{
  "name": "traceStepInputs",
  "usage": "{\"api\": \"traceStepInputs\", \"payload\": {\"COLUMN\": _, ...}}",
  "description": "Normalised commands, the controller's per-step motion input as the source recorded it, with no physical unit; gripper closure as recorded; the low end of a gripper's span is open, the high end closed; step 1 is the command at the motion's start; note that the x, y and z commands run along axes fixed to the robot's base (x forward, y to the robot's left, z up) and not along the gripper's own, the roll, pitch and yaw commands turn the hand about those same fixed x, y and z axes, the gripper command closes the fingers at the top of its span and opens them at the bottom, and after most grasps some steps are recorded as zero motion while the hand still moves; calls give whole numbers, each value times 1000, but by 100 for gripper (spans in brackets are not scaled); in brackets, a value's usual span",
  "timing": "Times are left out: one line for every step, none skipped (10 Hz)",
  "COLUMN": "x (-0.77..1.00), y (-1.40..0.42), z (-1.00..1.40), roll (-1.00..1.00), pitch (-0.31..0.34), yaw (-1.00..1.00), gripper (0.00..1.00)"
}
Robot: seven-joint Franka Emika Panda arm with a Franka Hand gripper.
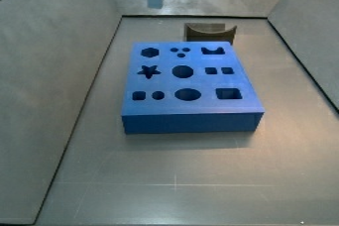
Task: Pick up the square-circle object. Move up. Rotate the square-circle object. Place the square-circle object on the fixture. Regrasp the square-circle object. Move to above the board. Insert the square-circle object.
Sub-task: Insert the square-circle object.
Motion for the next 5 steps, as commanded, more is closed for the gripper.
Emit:
{"api": "traceStepInputs", "payload": {"x": 0, "y": -6, "z": -280, "roll": 0, "pitch": 0, "yaw": -1000, "gripper": 100}}
{"api": "traceStepInputs", "payload": {"x": 0, "y": 0, "z": -309, "roll": 0, "pitch": 0, "yaw": -1000, "gripper": 100}}
{"api": "traceStepInputs", "payload": {"x": 0, "y": 0, "z": -320, "roll": 0, "pitch": 0, "yaw": -1000, "gripper": 100}}
{"api": "traceStepInputs", "payload": {"x": 0, "y": 0, "z": -389, "roll": 0, "pitch": -16, "yaw": -1000, "gripper": 100}}
{"api": "traceStepInputs", "payload": {"x": 0, "y": 0, "z": -400, "roll": 0, "pitch": -14, "yaw": -1000, "gripper": 100}}
